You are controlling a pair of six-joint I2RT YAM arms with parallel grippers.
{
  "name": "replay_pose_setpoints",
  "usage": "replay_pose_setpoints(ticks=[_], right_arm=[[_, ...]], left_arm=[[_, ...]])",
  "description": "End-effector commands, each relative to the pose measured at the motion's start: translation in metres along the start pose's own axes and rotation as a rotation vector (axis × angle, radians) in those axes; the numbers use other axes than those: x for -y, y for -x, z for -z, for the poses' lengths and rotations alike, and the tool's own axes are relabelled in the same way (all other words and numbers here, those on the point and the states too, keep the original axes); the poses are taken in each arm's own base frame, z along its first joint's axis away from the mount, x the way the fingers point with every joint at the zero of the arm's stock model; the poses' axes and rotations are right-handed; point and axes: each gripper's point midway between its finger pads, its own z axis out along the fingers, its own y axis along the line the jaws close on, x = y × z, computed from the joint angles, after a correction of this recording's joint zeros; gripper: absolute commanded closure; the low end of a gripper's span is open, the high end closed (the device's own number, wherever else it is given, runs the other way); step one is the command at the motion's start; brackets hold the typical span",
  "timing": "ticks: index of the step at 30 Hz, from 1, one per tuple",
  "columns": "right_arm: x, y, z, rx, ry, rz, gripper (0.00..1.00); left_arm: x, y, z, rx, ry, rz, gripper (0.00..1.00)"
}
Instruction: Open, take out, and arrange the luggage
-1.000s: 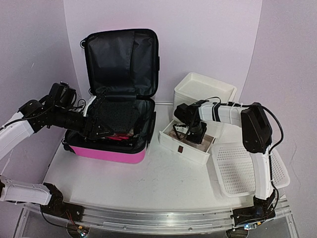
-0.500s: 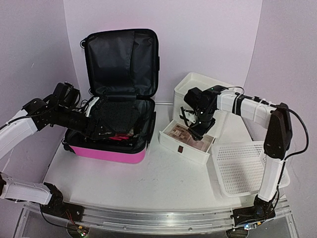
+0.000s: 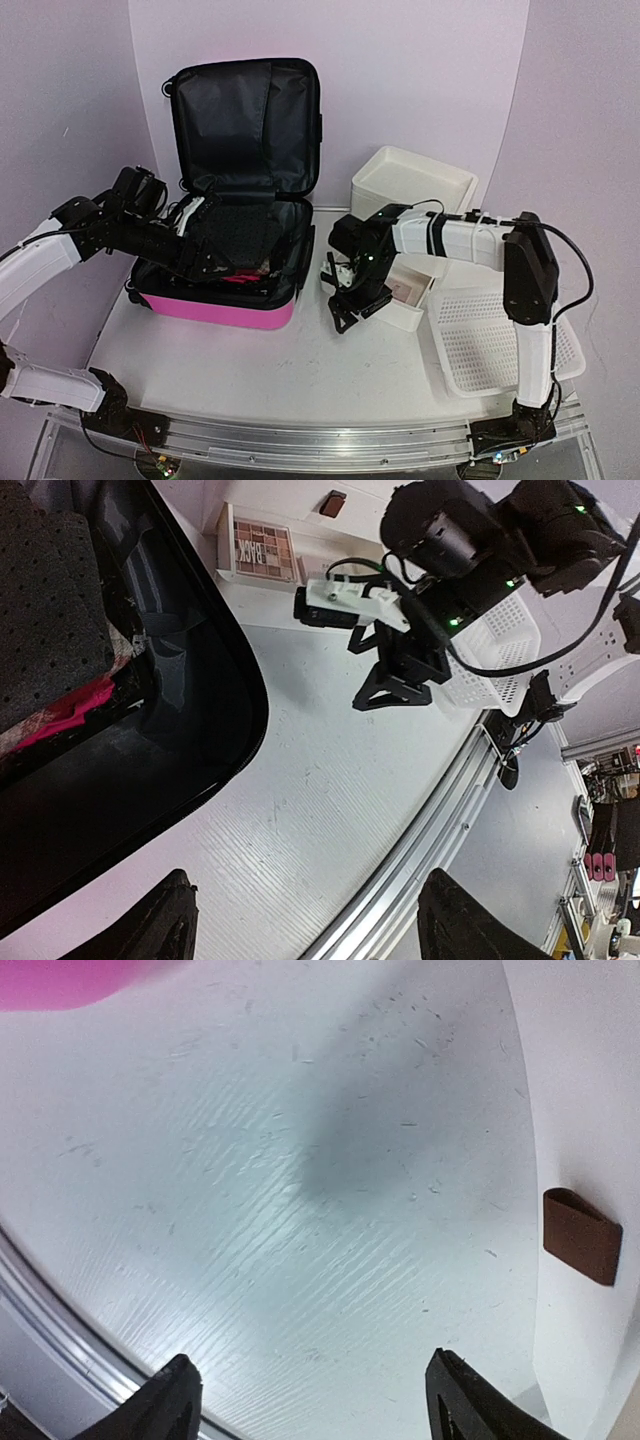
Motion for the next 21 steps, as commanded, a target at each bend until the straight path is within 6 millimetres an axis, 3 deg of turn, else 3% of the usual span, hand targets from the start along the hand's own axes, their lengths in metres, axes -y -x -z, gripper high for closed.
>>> replay_pose_setpoints(ticks=[1,6,17,21], right_arm=[[0.036,0.022,-0.002,0.054,-0.18,-0.046,0.17],[0.077,0.029,-0.002,0.049,-0.411,0.022,0.02],[0.143,0.045,0.005,0.028,-0.561,0.036,0.02],[0.159,0.05,0.008,0.029,-0.59,0.035,0.02]], left_arm=[[0.01,0.006,0.014,0.05,-0.011,-0.018,0.24],[0.013,0.005,0.02,0.066,-0.015,-0.032,0.24],[0.017,0.0,0.031,0.089,-0.011,-0.04,0.23],[0.02,0.002,0.035,0.097,-0.015,-0.044,0.23]])
